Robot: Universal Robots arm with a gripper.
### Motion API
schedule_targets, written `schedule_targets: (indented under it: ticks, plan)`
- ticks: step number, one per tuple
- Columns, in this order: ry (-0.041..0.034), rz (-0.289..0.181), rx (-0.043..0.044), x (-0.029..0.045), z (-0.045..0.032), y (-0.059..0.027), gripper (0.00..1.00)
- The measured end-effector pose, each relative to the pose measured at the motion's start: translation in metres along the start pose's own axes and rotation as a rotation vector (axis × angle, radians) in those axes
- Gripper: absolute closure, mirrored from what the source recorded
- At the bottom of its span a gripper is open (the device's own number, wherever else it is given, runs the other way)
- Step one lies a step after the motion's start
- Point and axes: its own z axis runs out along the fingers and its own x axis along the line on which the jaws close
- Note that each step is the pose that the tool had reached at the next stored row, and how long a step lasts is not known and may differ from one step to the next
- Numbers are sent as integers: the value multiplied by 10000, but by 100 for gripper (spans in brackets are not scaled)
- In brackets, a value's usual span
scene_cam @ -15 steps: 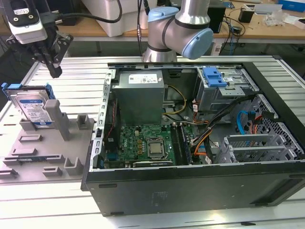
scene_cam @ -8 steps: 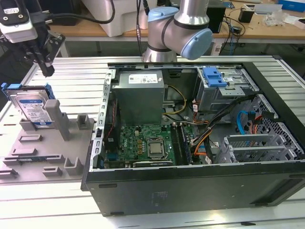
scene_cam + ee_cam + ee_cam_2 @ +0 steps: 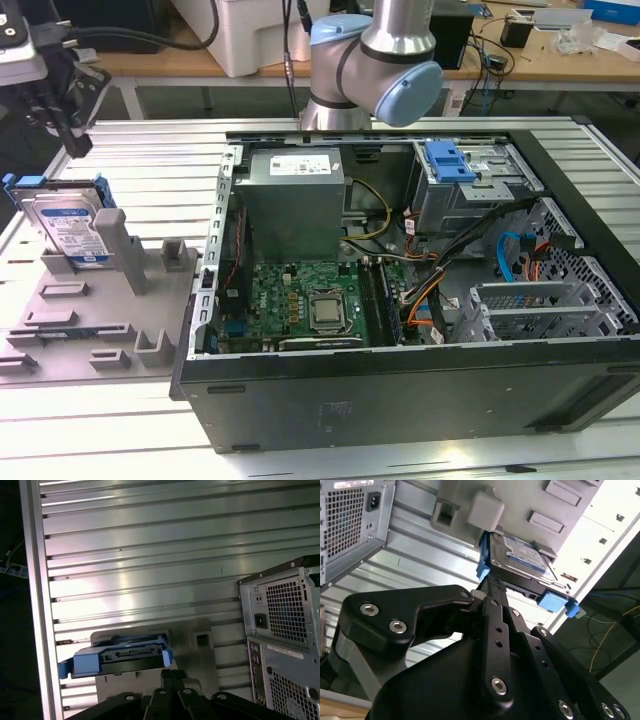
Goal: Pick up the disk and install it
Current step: 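Reach for the disk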
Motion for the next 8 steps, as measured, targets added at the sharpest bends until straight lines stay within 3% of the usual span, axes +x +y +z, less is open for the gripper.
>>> schedule_targets:
  ticks: [4, 8]
  plan:
    - [2, 29, 0, 170, 10, 28, 89]
    - [2, 50, 1, 288, 14, 46, 89]
